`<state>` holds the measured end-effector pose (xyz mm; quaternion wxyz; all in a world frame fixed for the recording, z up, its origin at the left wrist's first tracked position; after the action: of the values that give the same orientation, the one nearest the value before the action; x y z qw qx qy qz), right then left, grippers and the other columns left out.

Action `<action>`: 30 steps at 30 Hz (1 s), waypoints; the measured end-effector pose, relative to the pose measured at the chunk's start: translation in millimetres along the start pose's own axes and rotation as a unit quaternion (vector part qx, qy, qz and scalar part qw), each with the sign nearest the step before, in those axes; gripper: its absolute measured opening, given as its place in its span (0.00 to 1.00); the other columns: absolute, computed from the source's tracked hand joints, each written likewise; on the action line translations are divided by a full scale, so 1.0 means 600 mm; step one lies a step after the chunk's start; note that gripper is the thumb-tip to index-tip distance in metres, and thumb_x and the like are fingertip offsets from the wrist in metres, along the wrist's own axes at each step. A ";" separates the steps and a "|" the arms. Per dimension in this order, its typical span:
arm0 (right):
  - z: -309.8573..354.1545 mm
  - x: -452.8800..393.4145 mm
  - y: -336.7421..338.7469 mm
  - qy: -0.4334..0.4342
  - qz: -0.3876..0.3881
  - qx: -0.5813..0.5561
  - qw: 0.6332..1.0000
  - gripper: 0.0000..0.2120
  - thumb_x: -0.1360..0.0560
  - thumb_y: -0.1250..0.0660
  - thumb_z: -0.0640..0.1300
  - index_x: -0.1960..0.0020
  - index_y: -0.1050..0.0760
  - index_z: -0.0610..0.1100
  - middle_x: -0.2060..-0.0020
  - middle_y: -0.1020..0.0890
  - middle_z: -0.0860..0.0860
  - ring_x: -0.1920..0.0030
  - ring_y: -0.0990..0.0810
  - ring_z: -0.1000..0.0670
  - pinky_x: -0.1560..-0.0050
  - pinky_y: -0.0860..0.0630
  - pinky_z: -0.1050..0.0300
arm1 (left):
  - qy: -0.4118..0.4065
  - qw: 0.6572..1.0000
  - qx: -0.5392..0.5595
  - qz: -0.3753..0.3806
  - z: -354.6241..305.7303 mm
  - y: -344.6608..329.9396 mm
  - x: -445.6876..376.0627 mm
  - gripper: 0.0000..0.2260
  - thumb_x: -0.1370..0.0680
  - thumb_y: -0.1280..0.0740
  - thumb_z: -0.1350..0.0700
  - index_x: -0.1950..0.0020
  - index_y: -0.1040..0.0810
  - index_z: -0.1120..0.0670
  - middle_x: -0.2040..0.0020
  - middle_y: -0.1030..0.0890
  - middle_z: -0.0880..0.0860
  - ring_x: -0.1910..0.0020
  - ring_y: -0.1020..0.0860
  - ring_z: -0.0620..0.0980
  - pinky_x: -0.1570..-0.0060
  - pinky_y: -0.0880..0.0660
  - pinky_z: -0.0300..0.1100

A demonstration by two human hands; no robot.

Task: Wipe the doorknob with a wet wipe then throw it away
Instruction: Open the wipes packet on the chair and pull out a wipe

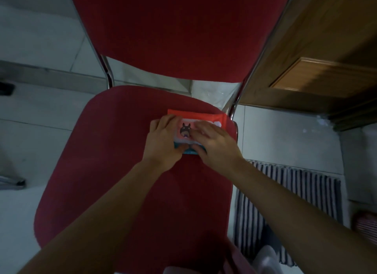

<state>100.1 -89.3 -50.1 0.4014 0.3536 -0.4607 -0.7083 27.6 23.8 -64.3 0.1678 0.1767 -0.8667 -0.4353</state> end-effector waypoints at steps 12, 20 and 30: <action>-0.027 -0.021 0.022 -0.034 -0.028 -0.124 0.991 0.10 0.26 0.37 0.39 0.48 0.20 0.41 0.54 0.15 0.45 0.58 0.16 0.43 0.61 0.19 0.51 | 0.047 0.998 0.039 -0.013 -0.016 0.007 -0.012 0.29 0.37 0.25 0.58 0.39 0.32 0.55 0.41 0.27 0.52 0.41 0.32 0.54 0.44 0.35 0.42; -0.077 -0.058 0.031 -0.328 -0.142 -0.281 0.891 0.07 0.27 0.32 0.44 0.54 0.25 0.40 0.62 0.22 0.50 0.63 0.25 0.53 0.64 0.28 0.69 | 0.018 0.998 0.052 0.028 -0.007 0.015 -0.010 0.35 0.36 0.25 0.57 0.33 0.38 0.53 0.35 0.32 0.52 0.40 0.36 0.53 0.41 0.37 0.42; -0.058 -0.019 0.011 -0.194 -0.063 -0.186 0.961 0.06 0.33 0.27 0.37 0.57 0.19 0.37 0.58 0.22 0.42 0.62 0.26 0.53 0.58 0.34 0.76 | 0.079 0.989 0.078 0.099 -0.005 0.019 -0.024 0.41 0.36 0.25 0.56 0.29 0.43 0.43 0.32 0.38 0.50 0.38 0.41 0.54 0.40 0.41 0.41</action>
<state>136.8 -93.7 -54.0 0.3176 0.1567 -0.3666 -0.8603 40.0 34.3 -55.3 0.2634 0.1368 -0.8952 -0.3324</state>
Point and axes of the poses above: each hand's wrist, its own x-axis away from the middle knuckle, its own y-axis out of the back of the hand, z = x × y, the point moved 4 cm from there along -x, towards the middle knuckle
